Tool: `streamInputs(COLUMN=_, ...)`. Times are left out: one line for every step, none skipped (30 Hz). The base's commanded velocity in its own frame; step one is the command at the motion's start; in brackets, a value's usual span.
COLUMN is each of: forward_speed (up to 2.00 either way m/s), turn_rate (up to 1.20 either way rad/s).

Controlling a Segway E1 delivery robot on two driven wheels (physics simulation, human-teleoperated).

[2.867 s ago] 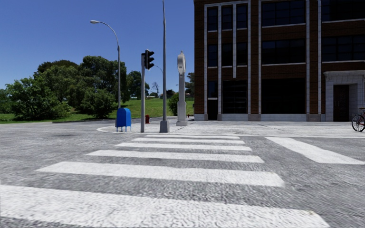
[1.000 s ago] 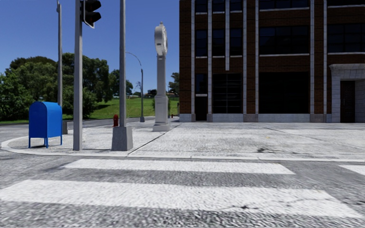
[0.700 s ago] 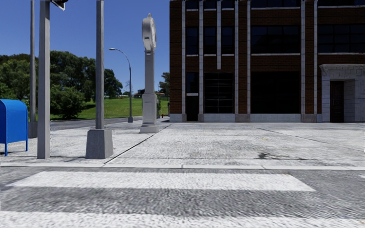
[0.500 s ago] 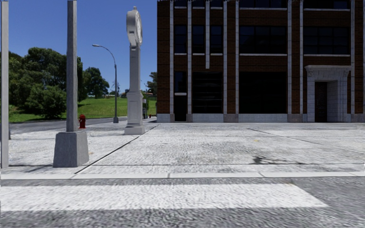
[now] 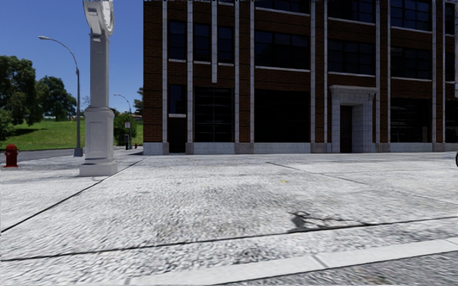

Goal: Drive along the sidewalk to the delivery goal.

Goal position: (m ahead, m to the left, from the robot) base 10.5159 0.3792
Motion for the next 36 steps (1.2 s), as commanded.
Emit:
streamInputs(forward_speed=2.00, turn_rate=-0.52)
streamInputs(forward_speed=2.00, turn_rate=-0.52)
streamInputs(forward_speed=2.00, turn_rate=-0.52)
streamInputs(forward_speed=2.00, turn_rate=-0.52)
streamInputs(forward_speed=2.00, turn_rate=-0.52)
streamInputs(forward_speed=2.00, turn_rate=-0.50)
streamInputs(forward_speed=2.00, turn_rate=-0.07)
streamInputs(forward_speed=2.00, turn_rate=-0.07)
streamInputs(forward_speed=2.00, turn_rate=0.00)
streamInputs(forward_speed=2.00, turn_rate=0.00)
streamInputs(forward_speed=2.00, turn_rate=0.00)
streamInputs(forward_speed=2.00, turn_rate=0.00)
streamInputs(forward_speed=2.00, turn_rate=0.00)
streamInputs(forward_speed=2.00, turn_rate=0.00)
streamInputs(forward_speed=2.00, turn_rate=0.00)
streamInputs(forward_speed=2.00, turn_rate=0.00)
streamInputs(forward_speed=2.00, turn_rate=0.00)
streamInputs(forward_speed=2.00, turn_rate=0.00)
streamInputs(forward_speed=2.00, turn_rate=0.00)
streamInputs(forward_speed=2.00, turn_rate=0.00)
streamInputs(forward_speed=2.00, turn_rate=0.00)
streamInputs(forward_speed=2.00, turn_rate=0.00)
streamInputs(forward_speed=2.00, turn_rate=0.00)
streamInputs(forward_speed=2.00, turn_rate=0.00)
streamInputs(forward_speed=2.00, turn_rate=0.00)
streamInputs(forward_speed=2.00, turn_rate=0.00)
streamInputs(forward_speed=2.00, turn_rate=0.00)
streamInputs(forward_speed=2.00, turn_rate=0.00)
streamInputs(forward_speed=2.00, turn_rate=0.00)
streamInputs(forward_speed=2.00, turn_rate=0.00)
streamInputs(forward_speed=2.00, turn_rate=0.00)
streamInputs(forward_speed=2.00, turn_rate=0.00)
streamInputs(forward_speed=2.00, turn_rate=0.00)
streamInputs(forward_speed=2.00, turn_rate=0.00)
streamInputs(forward_speed=2.00, turn_rate=0.00)
streamInputs(forward_speed=2.00, turn_rate=0.00)
